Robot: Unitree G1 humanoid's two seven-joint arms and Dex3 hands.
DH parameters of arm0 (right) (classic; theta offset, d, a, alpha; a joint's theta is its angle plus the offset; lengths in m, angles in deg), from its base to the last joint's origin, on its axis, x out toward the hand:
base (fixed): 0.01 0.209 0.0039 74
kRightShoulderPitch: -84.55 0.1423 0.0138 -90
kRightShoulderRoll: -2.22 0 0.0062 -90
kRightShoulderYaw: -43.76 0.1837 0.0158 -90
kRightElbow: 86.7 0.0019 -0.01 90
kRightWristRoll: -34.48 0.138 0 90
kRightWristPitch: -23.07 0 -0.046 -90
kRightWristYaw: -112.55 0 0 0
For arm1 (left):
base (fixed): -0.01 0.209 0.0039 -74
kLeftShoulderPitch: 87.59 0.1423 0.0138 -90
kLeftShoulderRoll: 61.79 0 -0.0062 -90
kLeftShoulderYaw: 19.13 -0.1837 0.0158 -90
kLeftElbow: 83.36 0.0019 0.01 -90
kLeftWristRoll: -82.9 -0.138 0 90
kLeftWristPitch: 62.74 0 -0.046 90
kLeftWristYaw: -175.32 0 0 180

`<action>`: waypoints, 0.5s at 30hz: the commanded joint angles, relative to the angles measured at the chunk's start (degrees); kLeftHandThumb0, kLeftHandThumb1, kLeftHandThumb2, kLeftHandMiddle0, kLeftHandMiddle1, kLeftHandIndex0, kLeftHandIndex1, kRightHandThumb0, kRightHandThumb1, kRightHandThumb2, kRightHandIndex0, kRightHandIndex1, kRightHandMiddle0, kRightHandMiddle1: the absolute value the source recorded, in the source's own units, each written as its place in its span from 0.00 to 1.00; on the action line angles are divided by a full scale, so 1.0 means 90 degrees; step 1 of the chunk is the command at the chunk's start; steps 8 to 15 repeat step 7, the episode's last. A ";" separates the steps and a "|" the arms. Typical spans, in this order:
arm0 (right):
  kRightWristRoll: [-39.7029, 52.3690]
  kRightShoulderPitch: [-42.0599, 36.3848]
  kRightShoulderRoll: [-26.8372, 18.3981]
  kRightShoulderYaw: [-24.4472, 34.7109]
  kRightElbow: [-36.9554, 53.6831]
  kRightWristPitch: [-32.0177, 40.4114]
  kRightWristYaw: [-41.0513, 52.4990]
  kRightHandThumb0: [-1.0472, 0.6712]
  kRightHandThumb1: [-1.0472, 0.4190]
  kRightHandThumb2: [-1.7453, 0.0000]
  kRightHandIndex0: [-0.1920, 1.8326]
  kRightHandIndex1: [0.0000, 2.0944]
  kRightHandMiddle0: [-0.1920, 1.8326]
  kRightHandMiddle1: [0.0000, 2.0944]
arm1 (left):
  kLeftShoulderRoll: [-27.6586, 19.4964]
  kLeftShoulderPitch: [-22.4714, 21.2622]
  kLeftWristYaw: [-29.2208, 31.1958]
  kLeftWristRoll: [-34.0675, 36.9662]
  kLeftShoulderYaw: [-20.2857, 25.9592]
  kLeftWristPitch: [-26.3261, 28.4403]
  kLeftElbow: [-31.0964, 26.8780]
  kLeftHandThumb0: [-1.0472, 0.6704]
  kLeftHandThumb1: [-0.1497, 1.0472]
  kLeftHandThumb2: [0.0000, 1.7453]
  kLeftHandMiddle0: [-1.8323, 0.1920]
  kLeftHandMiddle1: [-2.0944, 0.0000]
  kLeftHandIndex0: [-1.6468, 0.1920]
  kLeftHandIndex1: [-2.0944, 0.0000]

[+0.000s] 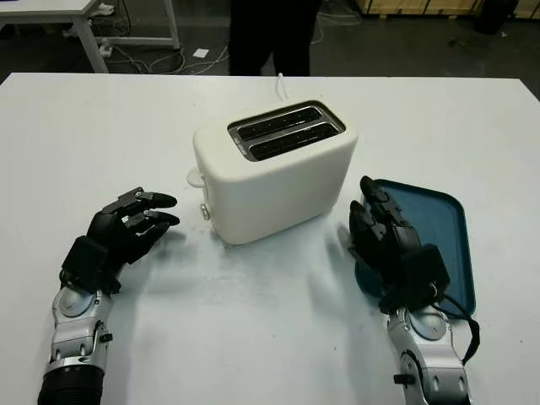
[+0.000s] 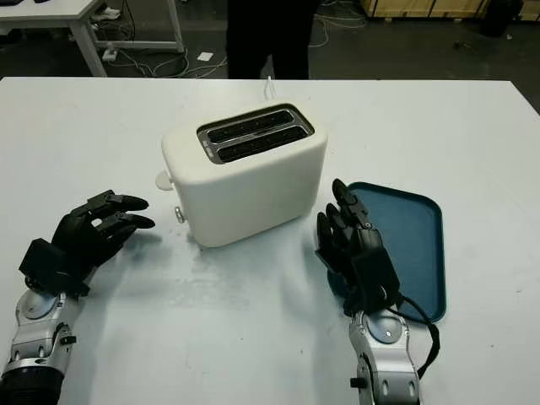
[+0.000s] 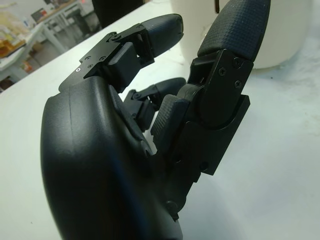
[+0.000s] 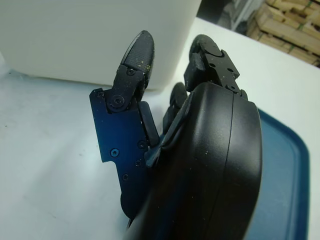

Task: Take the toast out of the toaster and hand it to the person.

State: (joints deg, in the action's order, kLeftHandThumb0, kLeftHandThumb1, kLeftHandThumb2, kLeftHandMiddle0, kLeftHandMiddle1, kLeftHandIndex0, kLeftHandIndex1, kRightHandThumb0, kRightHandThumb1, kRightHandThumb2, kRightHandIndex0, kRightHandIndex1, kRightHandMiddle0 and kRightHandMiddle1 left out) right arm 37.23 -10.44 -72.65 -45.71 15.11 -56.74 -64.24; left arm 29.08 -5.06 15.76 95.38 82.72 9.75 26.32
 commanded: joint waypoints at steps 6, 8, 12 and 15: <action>0.0048 0.0032 0.0067 0.0018 0.0054 -0.0126 -0.0096 0.34 0.09 0.58 0.19 0.01 0.19 0.01 | 0.0152 -0.0068 -0.0100 -0.0052 0.0000 -0.0316 0.0146 0.00 0.80 0.00 0.61 0.50 0.50 0.62; 0.0055 0.0025 0.0071 0.0015 0.0082 -0.0111 -0.0102 0.34 0.09 0.58 0.19 0.01 0.19 0.01 | 0.0150 -0.0070 -0.0117 -0.0064 -0.0004 -0.0311 0.0141 0.00 0.81 0.00 0.61 0.50 0.50 0.62; 0.0055 0.0025 0.0071 0.0015 0.0082 -0.0111 -0.0102 0.34 0.09 0.58 0.19 0.01 0.19 0.01 | 0.0150 -0.0070 -0.0117 -0.0064 -0.0004 -0.0311 0.0141 0.00 0.81 0.00 0.61 0.50 0.50 0.62; 0.0055 0.0025 0.0071 0.0015 0.0082 -0.0111 -0.0102 0.34 0.09 0.58 0.19 0.01 0.19 0.01 | 0.0150 -0.0070 -0.0117 -0.0064 -0.0004 -0.0311 0.0141 0.00 0.81 0.00 0.61 0.50 0.50 0.62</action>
